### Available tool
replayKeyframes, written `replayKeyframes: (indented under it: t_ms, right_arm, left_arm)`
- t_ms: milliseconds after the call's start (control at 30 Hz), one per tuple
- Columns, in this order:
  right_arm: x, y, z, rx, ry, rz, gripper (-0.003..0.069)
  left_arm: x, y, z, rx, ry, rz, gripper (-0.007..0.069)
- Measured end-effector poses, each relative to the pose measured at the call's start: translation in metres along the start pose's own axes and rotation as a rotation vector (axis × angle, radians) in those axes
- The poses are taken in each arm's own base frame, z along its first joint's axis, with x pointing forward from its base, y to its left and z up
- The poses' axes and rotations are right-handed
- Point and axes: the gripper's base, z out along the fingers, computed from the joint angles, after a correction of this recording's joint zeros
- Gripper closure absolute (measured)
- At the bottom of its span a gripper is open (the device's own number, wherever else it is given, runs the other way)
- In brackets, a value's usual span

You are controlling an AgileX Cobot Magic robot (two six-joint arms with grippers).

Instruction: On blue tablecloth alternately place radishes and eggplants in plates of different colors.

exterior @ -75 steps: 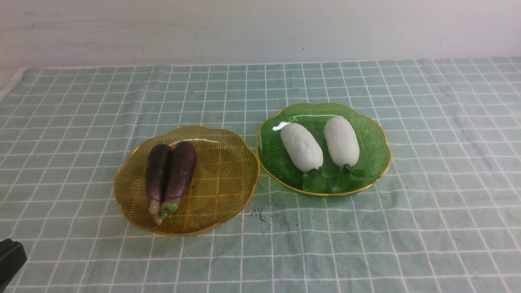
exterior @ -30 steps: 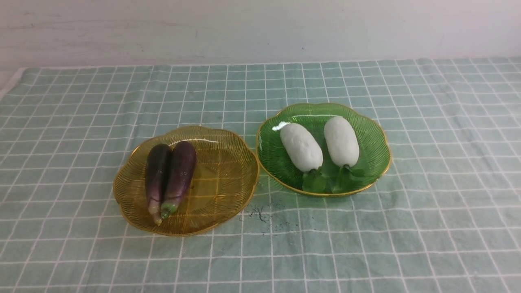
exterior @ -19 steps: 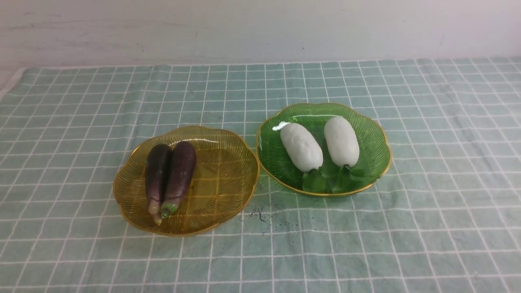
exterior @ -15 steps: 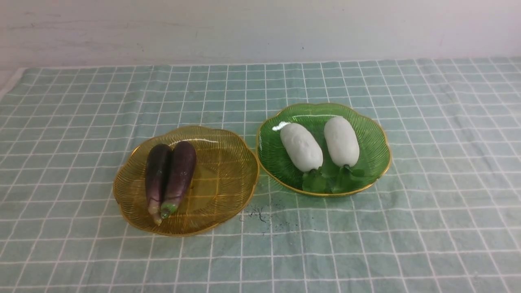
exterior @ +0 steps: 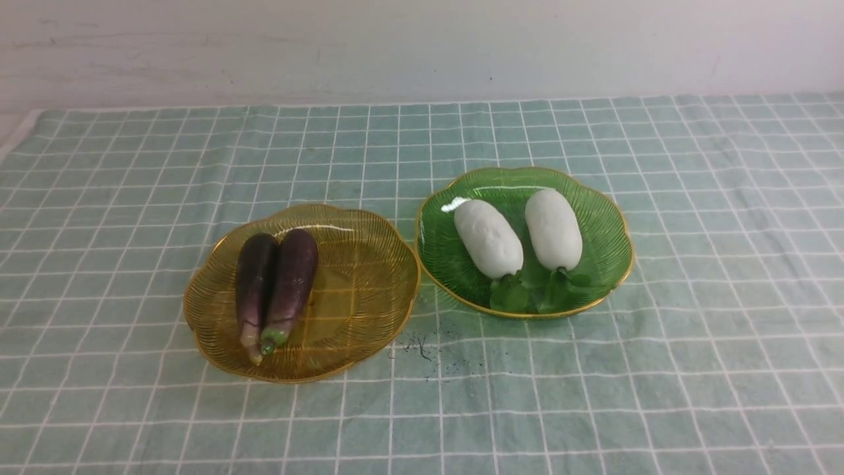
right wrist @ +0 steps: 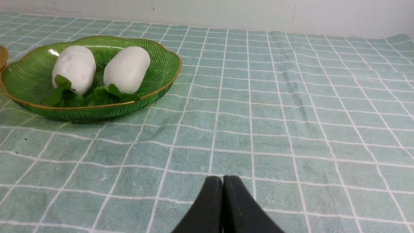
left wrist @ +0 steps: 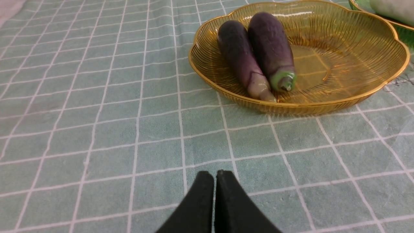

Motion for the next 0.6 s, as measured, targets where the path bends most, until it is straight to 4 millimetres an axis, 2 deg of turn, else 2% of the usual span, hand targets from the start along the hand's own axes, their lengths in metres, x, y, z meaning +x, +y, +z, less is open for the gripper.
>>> replayKeyframes:
  t_ms: [600]
  right_arm:
    - [0.0001, 0.0000, 0.0000, 0.000, 0.001, 0.008, 0.0673]
  left_arm:
    - [0.0000, 0.0000, 0.0000, 0.000, 0.000, 0.000, 0.0632]
